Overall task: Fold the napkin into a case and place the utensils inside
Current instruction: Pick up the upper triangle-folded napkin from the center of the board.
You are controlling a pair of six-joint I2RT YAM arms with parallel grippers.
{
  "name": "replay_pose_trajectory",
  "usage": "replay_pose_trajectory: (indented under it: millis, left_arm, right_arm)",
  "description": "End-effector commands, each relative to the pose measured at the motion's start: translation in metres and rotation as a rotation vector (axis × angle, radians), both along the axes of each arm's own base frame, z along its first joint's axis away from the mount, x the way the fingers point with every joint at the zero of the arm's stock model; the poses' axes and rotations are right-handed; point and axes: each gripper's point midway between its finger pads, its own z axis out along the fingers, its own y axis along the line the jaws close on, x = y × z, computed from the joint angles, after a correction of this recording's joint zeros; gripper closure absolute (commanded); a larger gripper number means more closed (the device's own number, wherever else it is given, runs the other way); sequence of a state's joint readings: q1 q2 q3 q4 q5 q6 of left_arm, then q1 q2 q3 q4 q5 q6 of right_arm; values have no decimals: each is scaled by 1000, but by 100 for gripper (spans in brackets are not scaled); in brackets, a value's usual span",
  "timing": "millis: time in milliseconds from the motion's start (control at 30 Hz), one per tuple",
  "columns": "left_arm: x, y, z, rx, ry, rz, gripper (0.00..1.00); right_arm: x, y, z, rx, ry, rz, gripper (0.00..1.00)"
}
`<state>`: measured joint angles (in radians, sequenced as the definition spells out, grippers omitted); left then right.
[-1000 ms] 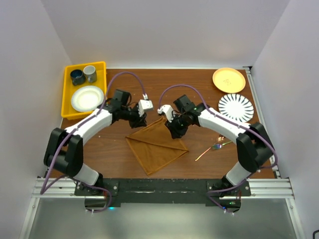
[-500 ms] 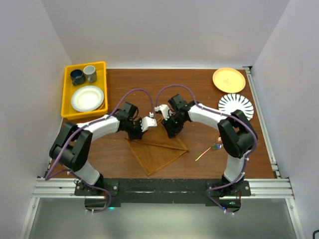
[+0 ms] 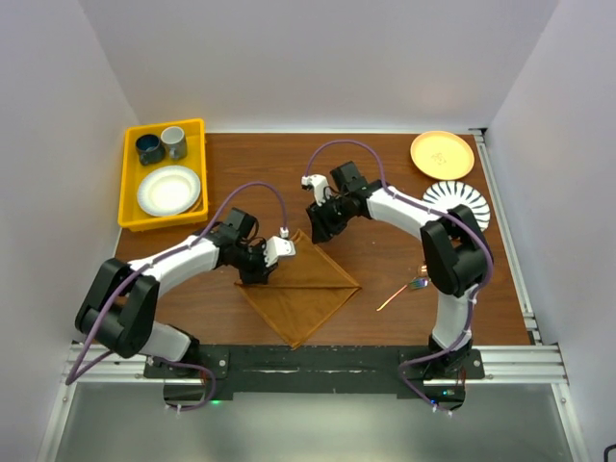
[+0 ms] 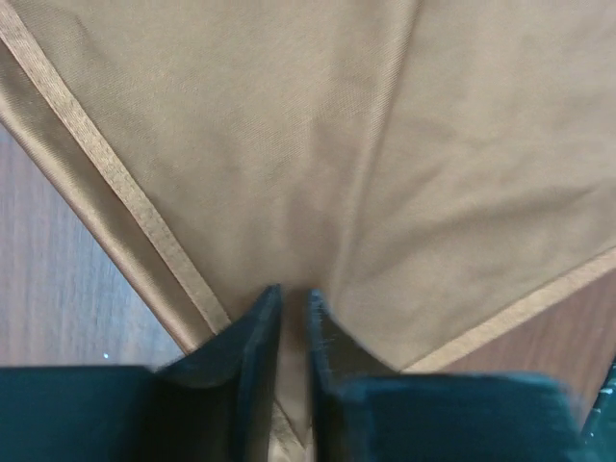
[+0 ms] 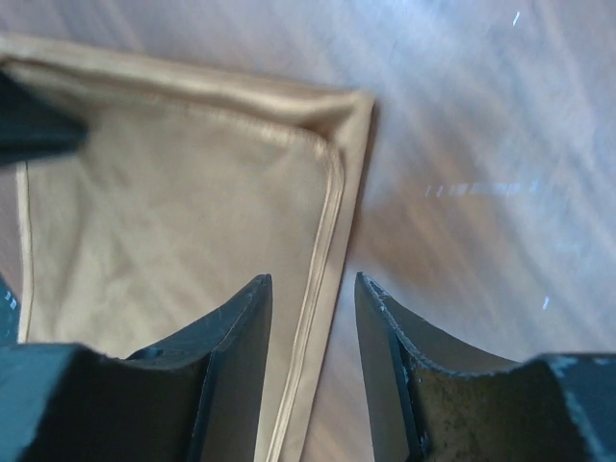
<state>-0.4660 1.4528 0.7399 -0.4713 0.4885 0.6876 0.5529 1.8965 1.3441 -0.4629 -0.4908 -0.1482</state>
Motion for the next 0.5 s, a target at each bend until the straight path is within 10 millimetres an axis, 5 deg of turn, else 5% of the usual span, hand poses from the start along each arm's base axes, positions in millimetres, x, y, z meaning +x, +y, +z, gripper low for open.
replay_pose_trajectory:
  millis: [0, 233, 467]
  left_arm:
    - [-1, -21, 38, -132, -11, -12, 72]
    - [15, -34, 68, -219, -33, 37, 52]
    - [67, -9, 92, -394, 62, 218, 36]
  right_arm:
    - [19, 20, -2, 53, 0, -12, 55]
    - [26, 29, -15, 58, 33, -12, 57]
    - [19, 37, -23, 97, 84, 23, 66]
